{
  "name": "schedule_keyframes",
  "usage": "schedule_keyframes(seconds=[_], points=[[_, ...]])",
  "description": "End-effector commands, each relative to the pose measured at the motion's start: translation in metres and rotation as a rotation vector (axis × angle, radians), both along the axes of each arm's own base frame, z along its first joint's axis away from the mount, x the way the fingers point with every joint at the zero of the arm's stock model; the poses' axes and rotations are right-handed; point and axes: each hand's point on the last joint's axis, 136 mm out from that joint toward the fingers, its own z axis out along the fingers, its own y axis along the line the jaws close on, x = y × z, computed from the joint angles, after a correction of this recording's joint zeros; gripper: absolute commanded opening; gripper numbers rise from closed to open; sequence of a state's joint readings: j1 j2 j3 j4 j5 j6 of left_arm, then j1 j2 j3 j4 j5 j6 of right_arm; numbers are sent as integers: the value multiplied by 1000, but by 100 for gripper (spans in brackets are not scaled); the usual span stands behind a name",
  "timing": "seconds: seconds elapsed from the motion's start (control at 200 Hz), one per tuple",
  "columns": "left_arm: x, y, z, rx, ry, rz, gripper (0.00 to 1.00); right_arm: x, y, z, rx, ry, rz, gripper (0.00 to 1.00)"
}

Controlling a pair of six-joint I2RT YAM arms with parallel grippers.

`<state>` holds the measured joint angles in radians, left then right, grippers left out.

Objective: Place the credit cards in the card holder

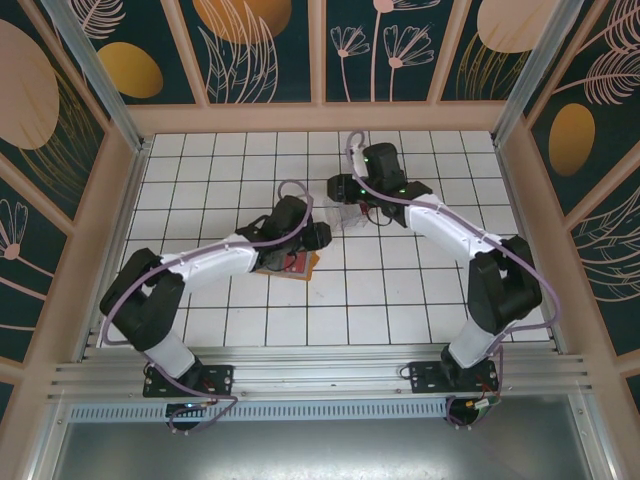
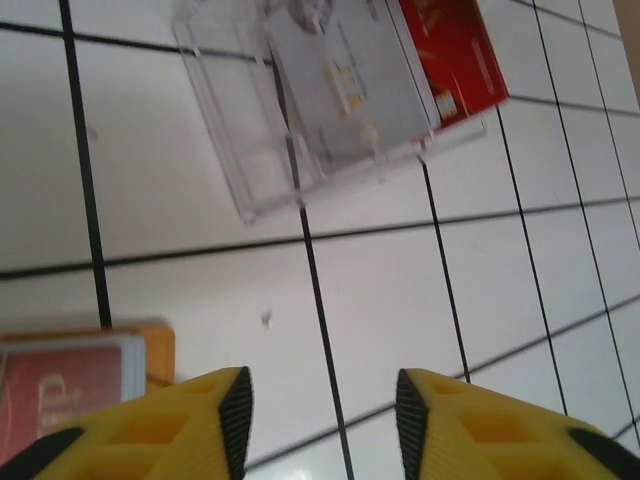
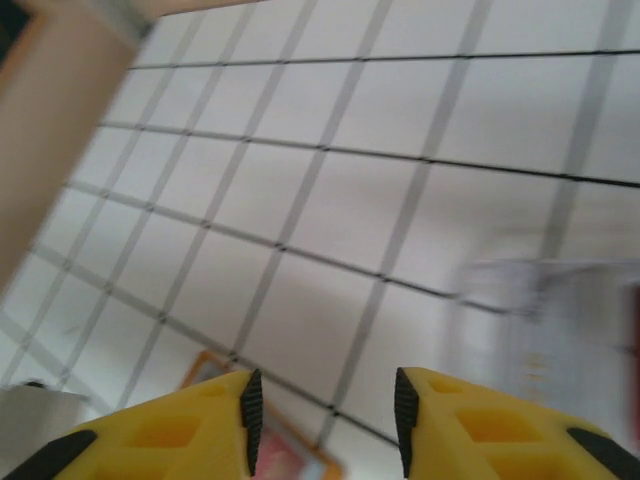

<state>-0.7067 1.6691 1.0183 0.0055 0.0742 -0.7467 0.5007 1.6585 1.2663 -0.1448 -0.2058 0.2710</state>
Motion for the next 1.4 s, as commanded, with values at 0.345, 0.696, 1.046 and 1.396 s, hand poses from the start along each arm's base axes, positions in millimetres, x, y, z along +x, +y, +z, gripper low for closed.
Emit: schedule_keyframes(seconds=[0.345, 0.696, 1.046, 1.396], points=[[90, -25, -18, 8, -3, -35, 54, 33, -81, -82, -321, 135, -235, 68], [95, -36, -53, 8, 59, -56, 54, 49, -87, -109, -406, 178, -253, 67], [92, -36, -61, -7, 75, -60, 54, 53, -92, -98, -431, 154, -268, 54], [91, -37, -61, -16, 79, -59, 54, 51, -86, -91, -432, 134, -238, 40]])
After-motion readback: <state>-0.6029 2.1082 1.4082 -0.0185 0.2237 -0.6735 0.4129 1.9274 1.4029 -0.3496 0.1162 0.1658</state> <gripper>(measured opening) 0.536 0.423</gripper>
